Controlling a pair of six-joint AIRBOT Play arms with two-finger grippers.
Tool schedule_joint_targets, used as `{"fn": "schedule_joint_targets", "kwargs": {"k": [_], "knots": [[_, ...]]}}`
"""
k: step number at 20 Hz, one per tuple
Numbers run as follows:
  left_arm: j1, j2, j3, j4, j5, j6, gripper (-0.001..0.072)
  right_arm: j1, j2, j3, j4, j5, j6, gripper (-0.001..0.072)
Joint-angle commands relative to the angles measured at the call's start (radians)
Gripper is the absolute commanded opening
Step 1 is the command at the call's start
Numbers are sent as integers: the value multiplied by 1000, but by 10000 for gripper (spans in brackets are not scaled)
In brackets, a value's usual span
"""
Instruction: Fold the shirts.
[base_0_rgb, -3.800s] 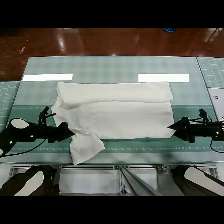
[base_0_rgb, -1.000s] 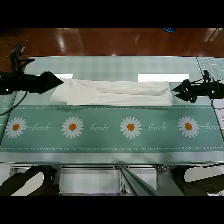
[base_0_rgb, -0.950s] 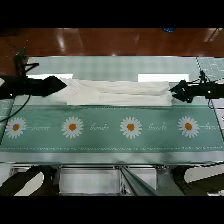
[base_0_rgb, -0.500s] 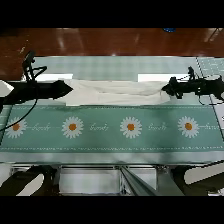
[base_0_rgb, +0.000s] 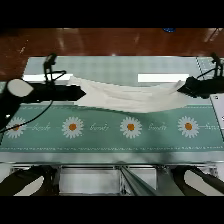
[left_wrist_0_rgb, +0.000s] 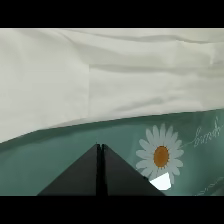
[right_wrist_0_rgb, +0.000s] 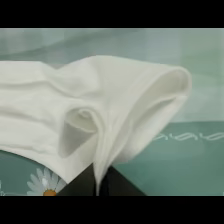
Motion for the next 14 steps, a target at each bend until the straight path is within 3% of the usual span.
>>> {"fn": "schedule_joint_targets", "kwargs": {"k": [1, 6, 11, 14], "knots": [[-195, -181, 111, 0, 48, 3, 24, -1, 328, -129, -20, 68, 64, 21], [-415, -550, 442, 0, -13, -7, 24, 1, 612, -164, 9, 170, 163, 22], [-566, -823, 755, 0, -204, -124, 24, 2, 691, -164, 88, 219, 189, 22], [-637, -887, 807, 0, -277, -129, 24, 2, 689, -164, 126, 210, 177, 22]]}}
